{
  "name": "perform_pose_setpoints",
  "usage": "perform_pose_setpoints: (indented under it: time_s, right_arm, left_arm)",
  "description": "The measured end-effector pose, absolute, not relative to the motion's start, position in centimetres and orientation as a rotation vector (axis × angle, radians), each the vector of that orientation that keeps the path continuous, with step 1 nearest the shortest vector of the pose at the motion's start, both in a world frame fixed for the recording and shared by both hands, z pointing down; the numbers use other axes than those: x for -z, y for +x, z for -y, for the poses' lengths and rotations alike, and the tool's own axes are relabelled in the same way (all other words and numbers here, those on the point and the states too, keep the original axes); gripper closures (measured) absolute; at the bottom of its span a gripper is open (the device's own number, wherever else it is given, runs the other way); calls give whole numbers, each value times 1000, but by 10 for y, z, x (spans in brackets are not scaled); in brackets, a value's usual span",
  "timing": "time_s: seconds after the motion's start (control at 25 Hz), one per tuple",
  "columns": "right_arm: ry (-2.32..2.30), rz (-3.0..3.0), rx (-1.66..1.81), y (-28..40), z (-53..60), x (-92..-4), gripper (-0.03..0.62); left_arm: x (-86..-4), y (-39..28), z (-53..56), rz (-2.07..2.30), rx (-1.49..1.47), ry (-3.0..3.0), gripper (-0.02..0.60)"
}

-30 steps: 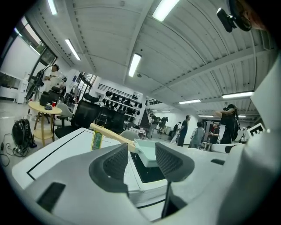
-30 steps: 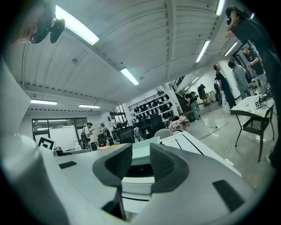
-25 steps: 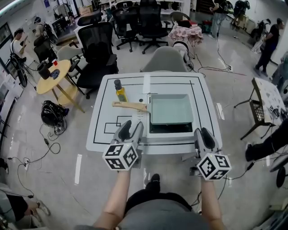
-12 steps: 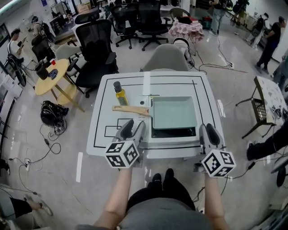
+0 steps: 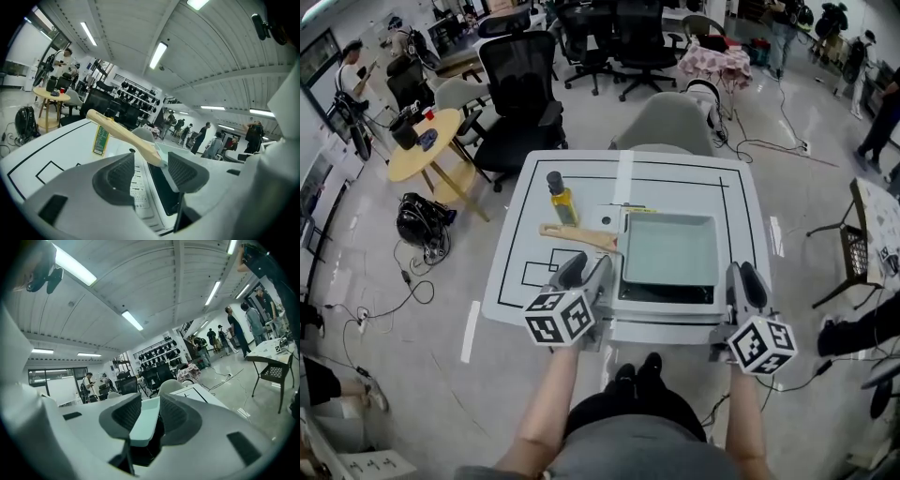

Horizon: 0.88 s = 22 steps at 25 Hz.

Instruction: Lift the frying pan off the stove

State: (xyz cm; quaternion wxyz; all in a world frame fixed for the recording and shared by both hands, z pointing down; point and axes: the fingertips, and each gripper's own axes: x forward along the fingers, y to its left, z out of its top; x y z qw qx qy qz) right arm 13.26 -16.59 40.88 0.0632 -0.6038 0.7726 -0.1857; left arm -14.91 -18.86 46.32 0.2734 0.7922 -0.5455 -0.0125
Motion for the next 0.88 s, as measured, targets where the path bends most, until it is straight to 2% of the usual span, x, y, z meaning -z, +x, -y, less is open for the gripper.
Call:
perform_pose_setpoints:
  time_s: [0.88]
  right_arm:
    - [-1745, -2375, 668, 144, 208, -427, 476]
  left_arm:
    - [-486, -136, 235, 1396, 43, 1930, 354]
